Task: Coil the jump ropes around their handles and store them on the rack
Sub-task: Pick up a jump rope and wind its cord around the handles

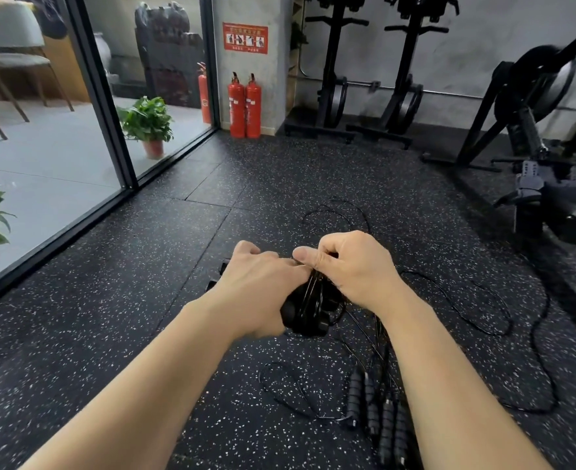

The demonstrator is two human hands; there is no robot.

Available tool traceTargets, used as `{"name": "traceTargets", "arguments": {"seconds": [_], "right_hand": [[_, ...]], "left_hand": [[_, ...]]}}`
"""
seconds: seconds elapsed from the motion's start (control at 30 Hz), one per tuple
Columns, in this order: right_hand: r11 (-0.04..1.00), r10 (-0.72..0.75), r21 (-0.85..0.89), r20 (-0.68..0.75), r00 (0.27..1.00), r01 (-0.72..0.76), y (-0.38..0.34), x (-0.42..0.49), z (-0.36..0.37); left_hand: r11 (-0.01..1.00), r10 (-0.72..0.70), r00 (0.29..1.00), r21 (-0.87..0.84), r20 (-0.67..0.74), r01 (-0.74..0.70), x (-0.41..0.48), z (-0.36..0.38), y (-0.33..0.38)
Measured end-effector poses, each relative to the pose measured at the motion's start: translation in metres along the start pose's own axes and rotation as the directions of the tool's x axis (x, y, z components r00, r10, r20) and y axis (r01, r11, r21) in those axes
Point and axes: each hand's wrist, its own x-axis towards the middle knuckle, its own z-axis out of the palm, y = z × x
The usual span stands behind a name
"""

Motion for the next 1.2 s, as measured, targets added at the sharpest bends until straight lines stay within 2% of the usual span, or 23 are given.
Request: {"name": "traceTargets", "arguments": {"seconds": [0.1,0.23,0.37,0.5,0.6,0.67,0.83,0.93,1.03,1.2], "right_hand": [[0.960,0.017,0.279,0.041,0.999,-0.028,0.004,0.002,0.003],[0.813,0.071,0.555,0.204,0.976,-0.175,0.019,0.003,0.001],[0.708,0.096,0.638,0.341,0.935,-0.304,0.033,0.002,0.008],[0.602,0.121,0.726,0.330,0.936,-0.333,0.022,0.003,0.026],[0.460,0.299,0.766,0.343,0.890,-0.449,0.010,0.007,0.041],[0.423,0.409,0.744,0.353,0.841,-0.518,0.000,0.005,0.044],[0.578,0.455,0.630,0.279,0.845,-0.519,-0.011,-0.001,0.054],[0.728,0.353,0.565,0.176,0.919,-0.388,-0.016,-0.006,0.058],[0.910,0.229,0.344,0.045,0.972,-0.231,-0.023,-0.012,0.054],[0.975,0.143,0.166,0.048,0.989,-0.149,-0.032,-0.017,0.054]], "left_hand": [[0.995,0.052,0.998,-0.084,-0.027,-0.054,-0.005,-0.004,0.001],[0.982,0.097,0.992,-0.153,-0.079,-0.109,-0.009,-0.001,0.003],[0.952,0.085,0.990,-0.283,-0.113,-0.114,-0.009,0.000,0.010],[0.859,-0.039,0.996,-0.512,-0.083,-0.009,-0.011,-0.006,0.014],[0.742,-0.182,0.981,-0.664,-0.061,0.096,-0.010,-0.002,0.010],[0.692,-0.248,0.968,-0.707,-0.037,0.150,-0.009,0.001,0.007],[0.602,-0.402,0.915,-0.761,-0.026,0.243,-0.007,0.003,-0.002],[0.521,-0.516,0.857,-0.794,-0.002,0.312,-0.006,0.004,-0.018],[0.429,-0.557,0.826,-0.820,0.090,0.379,-0.006,0.009,-0.029],[0.330,-0.602,0.785,-0.849,0.148,0.413,-0.005,0.016,-0.032]]}}
